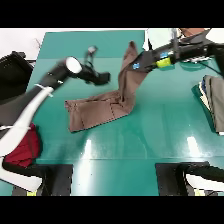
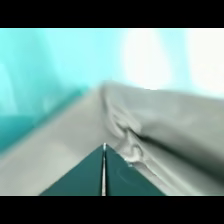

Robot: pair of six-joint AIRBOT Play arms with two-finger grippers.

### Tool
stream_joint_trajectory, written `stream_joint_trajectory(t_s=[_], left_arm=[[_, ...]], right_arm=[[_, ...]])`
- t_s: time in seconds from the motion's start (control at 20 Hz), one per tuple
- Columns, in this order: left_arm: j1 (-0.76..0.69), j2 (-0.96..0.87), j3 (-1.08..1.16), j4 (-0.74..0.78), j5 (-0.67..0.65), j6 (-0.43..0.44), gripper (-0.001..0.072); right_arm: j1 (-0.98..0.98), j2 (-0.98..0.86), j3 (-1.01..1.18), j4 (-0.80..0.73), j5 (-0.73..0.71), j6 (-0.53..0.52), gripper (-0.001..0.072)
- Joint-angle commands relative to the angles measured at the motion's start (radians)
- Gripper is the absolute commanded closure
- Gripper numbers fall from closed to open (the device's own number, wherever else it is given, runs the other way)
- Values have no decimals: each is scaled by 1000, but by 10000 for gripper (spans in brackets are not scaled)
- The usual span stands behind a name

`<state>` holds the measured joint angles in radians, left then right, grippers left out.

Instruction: Fold the shirts.

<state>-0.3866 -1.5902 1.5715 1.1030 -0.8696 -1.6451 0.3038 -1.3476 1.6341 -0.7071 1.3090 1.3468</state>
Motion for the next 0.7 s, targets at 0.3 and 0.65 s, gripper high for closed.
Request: stream_joint_trajectory(t_s=[0.3, 0.65], left_arm=[[329, 438, 46, 222, -77, 5, 685], [330, 452, 17, 223, -153, 5, 685]], right_arm=[[476, -342, 111, 214, -383, -246, 291], [211, -227, -63, -117, -255, -124, 344]])
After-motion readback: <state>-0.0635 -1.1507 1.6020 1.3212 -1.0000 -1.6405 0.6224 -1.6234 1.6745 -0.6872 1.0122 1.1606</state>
